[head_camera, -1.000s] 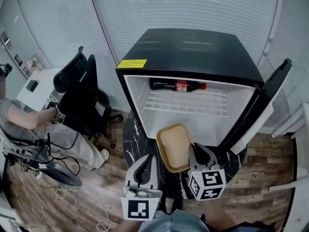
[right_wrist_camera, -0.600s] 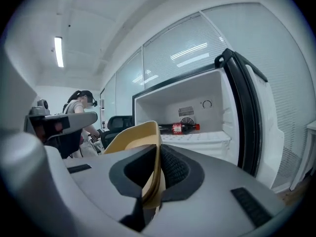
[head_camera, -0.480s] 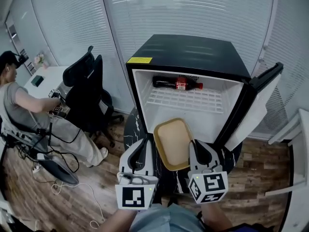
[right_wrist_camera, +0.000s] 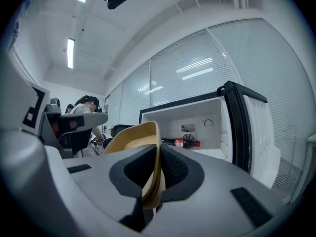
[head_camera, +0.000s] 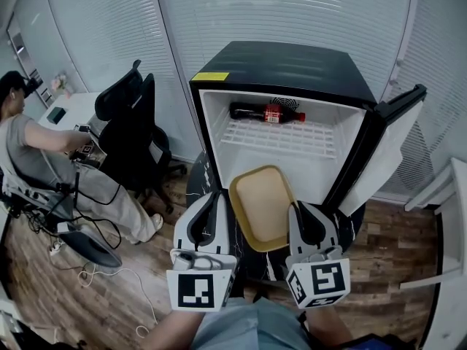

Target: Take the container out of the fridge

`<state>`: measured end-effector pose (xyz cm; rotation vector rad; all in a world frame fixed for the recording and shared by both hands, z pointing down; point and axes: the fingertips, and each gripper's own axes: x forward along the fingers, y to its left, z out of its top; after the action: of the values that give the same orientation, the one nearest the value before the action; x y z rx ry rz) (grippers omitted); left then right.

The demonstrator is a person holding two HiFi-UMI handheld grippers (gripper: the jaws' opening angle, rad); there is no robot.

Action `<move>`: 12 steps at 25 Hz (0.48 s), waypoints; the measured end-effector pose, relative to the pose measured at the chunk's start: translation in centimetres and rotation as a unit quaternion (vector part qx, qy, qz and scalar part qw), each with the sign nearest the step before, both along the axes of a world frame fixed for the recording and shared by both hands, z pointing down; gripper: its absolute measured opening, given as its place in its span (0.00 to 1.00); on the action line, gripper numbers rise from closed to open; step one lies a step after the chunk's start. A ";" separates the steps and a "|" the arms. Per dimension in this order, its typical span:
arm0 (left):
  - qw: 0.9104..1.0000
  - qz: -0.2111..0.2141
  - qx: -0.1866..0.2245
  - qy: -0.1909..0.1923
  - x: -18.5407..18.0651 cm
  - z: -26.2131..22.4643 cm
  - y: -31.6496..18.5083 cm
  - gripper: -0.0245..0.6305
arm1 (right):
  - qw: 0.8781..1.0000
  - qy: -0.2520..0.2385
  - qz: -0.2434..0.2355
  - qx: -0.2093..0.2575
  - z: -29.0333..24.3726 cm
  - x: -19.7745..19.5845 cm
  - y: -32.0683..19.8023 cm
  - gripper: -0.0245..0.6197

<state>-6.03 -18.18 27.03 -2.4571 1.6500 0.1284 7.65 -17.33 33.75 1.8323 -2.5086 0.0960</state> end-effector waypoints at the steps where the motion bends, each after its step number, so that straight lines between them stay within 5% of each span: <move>1: 1.000 -0.001 -0.003 0.001 0.0 0.0 0.1 0.06 | 1.000 0.001 0.000 0.002 -0.1 0.0 0.1 0.10; 12: 1.000 0.006 0.001 -0.016 0.9 -0.2 0.4 0.06 | 1.000 0.008 0.007 0.015 -0.5 0.8 0.7 0.10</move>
<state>-5.16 -17.79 26.84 -2.4555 1.6226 0.0924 8.43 -16.67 33.29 1.8535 -2.5008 0.0425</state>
